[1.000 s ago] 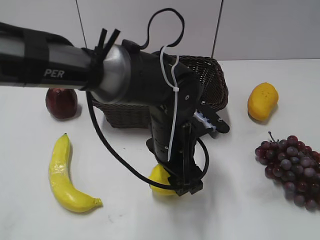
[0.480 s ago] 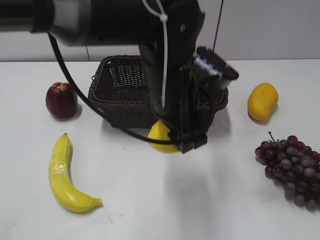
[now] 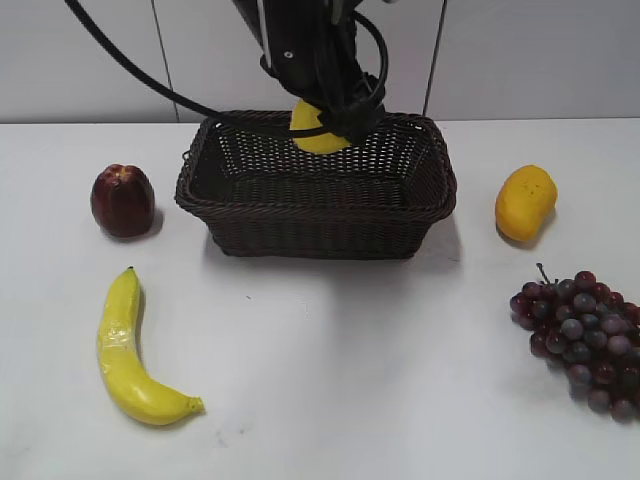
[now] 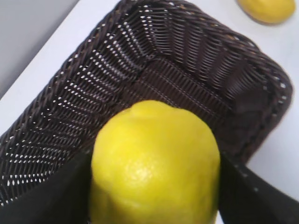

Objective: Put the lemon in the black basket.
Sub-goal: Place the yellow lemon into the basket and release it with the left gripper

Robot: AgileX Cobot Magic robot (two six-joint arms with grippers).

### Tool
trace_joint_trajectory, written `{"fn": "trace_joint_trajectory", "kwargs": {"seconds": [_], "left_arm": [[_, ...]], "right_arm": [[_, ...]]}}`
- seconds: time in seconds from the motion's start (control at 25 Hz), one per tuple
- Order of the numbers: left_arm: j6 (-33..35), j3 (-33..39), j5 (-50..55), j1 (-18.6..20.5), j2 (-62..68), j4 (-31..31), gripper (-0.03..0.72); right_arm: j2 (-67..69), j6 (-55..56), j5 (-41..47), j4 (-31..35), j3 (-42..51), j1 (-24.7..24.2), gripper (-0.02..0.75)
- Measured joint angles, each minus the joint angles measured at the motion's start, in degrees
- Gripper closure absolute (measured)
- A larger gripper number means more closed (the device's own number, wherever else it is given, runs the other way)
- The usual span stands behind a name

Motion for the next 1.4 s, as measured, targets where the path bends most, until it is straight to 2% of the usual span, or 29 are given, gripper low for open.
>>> {"fn": "trace_joint_trajectory", "kwargs": {"seconds": [0.16, 0.4, 0.8, 0.92, 1.04, 1.2, 1.4], "left_arm": [[0.00, 0.00, -5.43, 2.31, 4.03, 0.00, 0.140], [0.00, 0.00, -12.25, 2.69, 10.26, -0.24, 0.140], [0.00, 0.00, -12.76, 2.69, 15.12, -2.18, 0.139], [0.00, -0.19, -13.17, 2.69, 15.12, -2.16, 0.045], [0.00, -1.46, -12.49, 2.69, 14.39, -2.16, 0.021], [0.00, -4.64, -9.88, 2.87, 10.50, -1.05, 0.050], [0.00, -8.16, -1.55, 4.93, 4.90, -0.47, 0.088]], "right_arm": [[0.00, 0.00, 0.00, 0.00, 0.00, 0.00, 0.167], [0.00, 0.00, 0.00, 0.00, 0.00, 0.00, 0.167], [0.00, 0.00, 0.00, 0.00, 0.00, 0.00, 0.167], [0.00, 0.00, 0.00, 0.00, 0.00, 0.00, 0.167], [0.00, 0.00, 0.00, 0.00, 0.00, 0.00, 0.167], [0.00, 0.00, 0.00, 0.00, 0.00, 0.00, 0.167], [0.00, 0.00, 0.00, 0.00, 0.00, 0.00, 0.167]]}}
